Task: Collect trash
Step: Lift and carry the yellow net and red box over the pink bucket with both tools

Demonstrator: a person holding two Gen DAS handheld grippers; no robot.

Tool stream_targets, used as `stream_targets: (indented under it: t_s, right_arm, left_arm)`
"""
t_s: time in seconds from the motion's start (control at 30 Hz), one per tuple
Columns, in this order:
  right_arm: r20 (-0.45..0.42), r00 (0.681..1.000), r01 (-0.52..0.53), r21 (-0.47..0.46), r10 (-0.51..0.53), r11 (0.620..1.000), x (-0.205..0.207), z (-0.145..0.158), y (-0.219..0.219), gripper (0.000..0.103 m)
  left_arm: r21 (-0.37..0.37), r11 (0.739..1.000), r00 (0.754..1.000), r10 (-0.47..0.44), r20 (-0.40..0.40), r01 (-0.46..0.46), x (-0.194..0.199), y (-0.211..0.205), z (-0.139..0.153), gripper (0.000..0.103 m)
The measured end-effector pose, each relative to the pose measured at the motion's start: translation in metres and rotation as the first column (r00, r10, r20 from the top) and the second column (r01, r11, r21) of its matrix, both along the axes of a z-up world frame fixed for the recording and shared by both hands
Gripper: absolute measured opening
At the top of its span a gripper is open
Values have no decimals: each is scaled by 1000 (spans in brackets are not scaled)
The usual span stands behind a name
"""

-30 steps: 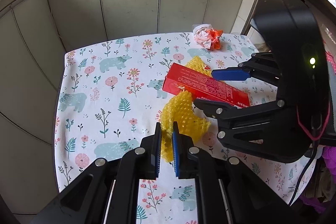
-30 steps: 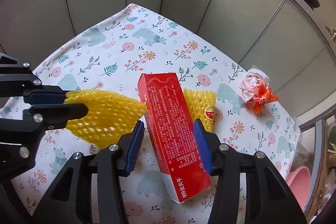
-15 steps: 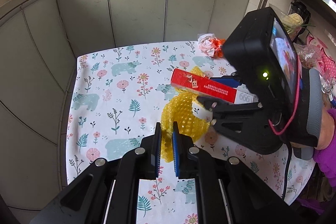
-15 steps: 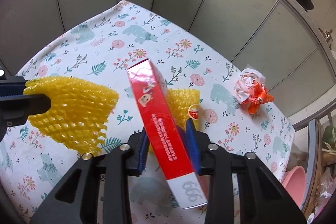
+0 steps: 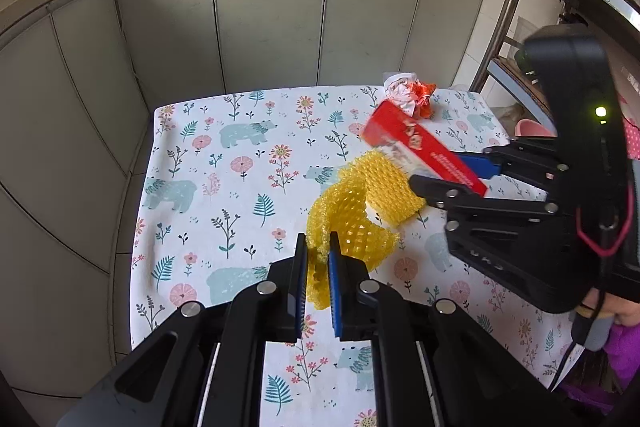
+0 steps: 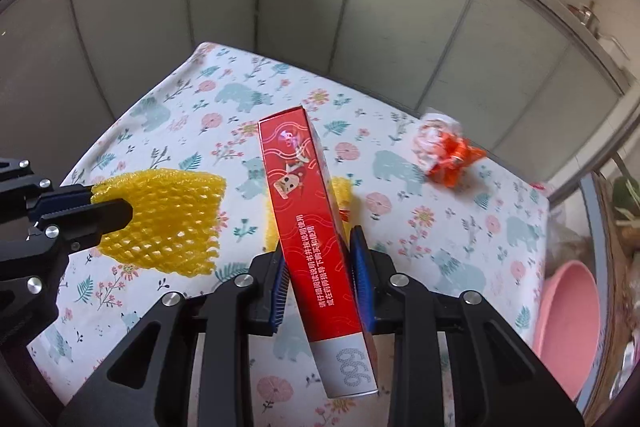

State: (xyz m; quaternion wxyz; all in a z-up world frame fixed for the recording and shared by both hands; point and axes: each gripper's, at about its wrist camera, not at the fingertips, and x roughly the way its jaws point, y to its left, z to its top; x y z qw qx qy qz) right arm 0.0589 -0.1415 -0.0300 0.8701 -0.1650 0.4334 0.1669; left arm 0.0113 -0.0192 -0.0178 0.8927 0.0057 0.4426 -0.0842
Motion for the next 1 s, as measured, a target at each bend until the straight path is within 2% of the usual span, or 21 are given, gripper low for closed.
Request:
stream_targets:
  t_s: [0.3,0.47,1.0]
  right_arm:
    - [37,981,190,49,-192,981,-10,18,-47,29]
    - [52,957,281,78,-285,957,-14,25,-79,29]
    - [86,886,444,124,-455,887,-27,34,-151,29]
  left_arm:
    - [-8,1000,1000,-7,15,7,9,-15,5,9]
    - [-23,999,999,-23,31,24,13,-29,11,9]
    - [-21,992,989,-124,86,126,22,-91,30,9]
